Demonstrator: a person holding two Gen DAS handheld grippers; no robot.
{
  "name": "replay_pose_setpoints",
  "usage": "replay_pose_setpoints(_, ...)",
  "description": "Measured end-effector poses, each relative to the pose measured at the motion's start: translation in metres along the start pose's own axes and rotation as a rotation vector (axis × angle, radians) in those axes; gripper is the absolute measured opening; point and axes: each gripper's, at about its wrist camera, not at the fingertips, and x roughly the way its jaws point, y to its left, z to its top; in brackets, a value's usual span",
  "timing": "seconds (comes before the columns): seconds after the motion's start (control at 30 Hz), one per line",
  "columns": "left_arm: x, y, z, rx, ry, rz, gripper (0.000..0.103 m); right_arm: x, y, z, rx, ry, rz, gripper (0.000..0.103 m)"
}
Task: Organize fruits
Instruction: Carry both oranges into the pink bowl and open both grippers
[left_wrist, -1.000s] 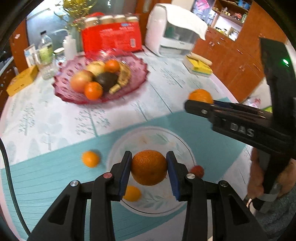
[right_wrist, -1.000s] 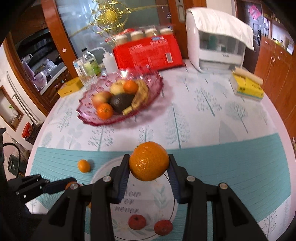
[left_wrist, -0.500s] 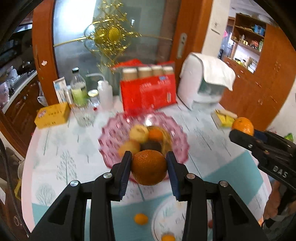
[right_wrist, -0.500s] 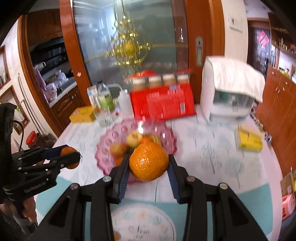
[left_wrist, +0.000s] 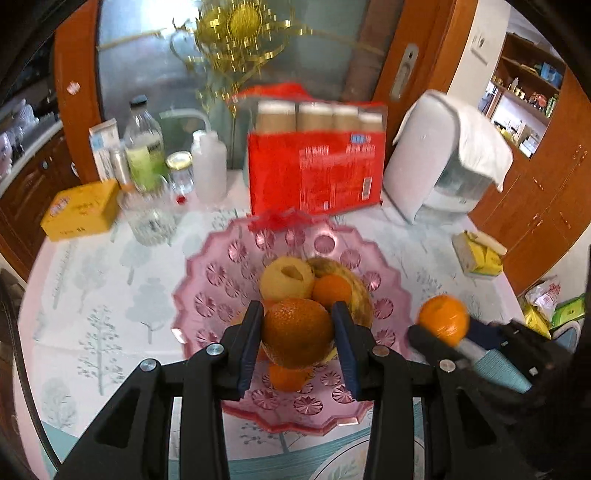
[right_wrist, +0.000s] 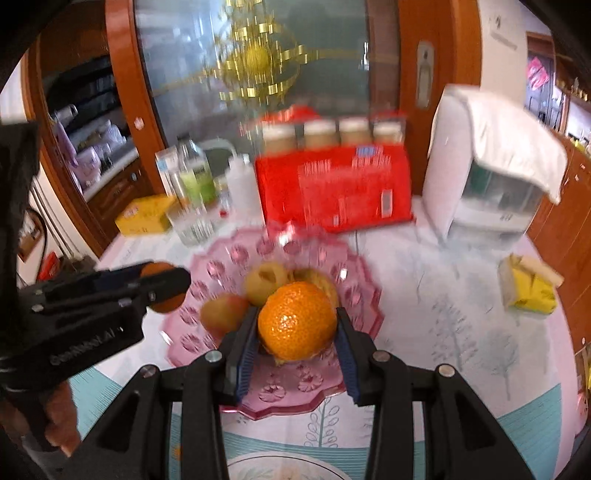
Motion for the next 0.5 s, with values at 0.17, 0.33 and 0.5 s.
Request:
replay_pose_setpoints(0.17,0.040,-0.004,-0.007,0.010,0.058,-0.007,0.037,0.047,-0.010,-0.017,0.010,0.094,-0.004,0.040)
replay_pose_setpoints(0.33,0.062,-0.010,-0.013,0.039,0.088,0.004,0.037,0.072,-0.019,-0.025,0.044,0.143,0.017,0.040)
replay_pose_setpoints(0.5,0.075,-0.012,-0.015,0.050,0.107,0.015,0.037,0.083,-0.023,-0.028,0.059,0.158,0.034,0.041)
